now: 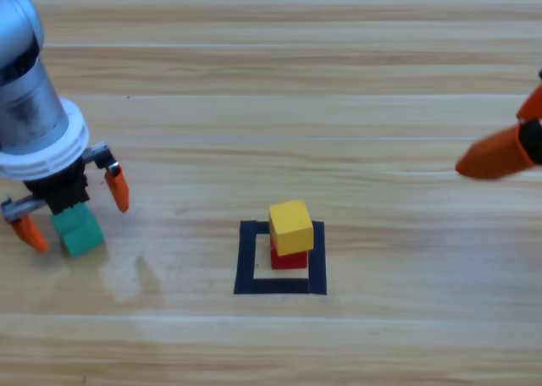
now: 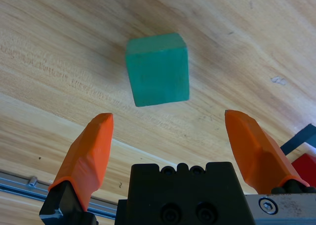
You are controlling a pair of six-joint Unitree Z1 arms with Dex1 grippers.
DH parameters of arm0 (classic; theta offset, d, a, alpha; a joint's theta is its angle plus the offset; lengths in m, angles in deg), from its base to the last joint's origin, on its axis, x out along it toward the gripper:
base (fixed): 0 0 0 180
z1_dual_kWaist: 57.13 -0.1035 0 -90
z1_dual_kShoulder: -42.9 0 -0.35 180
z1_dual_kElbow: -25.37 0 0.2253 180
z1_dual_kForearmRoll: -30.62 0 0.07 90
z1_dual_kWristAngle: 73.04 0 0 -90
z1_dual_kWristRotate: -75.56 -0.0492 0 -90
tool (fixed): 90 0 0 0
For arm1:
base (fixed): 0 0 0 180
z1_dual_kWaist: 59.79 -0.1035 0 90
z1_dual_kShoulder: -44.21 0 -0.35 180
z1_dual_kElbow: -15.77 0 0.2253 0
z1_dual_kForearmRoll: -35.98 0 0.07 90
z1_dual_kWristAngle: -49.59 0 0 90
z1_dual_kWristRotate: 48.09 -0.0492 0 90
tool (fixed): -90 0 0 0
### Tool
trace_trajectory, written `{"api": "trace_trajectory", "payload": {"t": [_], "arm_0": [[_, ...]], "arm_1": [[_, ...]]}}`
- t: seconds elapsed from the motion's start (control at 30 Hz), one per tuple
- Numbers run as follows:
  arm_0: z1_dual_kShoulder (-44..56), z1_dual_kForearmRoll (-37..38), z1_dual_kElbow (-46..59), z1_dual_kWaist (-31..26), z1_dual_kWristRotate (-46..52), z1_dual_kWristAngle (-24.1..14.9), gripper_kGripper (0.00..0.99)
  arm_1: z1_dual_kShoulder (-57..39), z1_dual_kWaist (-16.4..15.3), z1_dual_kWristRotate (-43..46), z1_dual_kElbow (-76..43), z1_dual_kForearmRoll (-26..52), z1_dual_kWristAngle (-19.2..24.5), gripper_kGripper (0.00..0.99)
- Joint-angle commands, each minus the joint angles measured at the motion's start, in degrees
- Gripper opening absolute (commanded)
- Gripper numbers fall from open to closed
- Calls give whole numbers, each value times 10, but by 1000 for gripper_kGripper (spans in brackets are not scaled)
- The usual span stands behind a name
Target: Stack the blocks in the rectangular block: red at the bottom, yellow in the middle, green on top
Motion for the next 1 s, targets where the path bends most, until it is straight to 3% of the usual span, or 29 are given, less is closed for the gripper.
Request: {"api": "trace_trajectory", "payload": {"t": [0.03,0.73,1.0], "arm_0": [[-21,13,16,-21,-4,6,960],[-58,36,22,-28,3,0,954],[-70,61,43,-29,-1,0,699]], "arm_1": [[26,22,28,-22,-10,-71,990],[36,22,47,-15,-11,-105,990],[35,22,52,-21,-11,-109,990]]}}
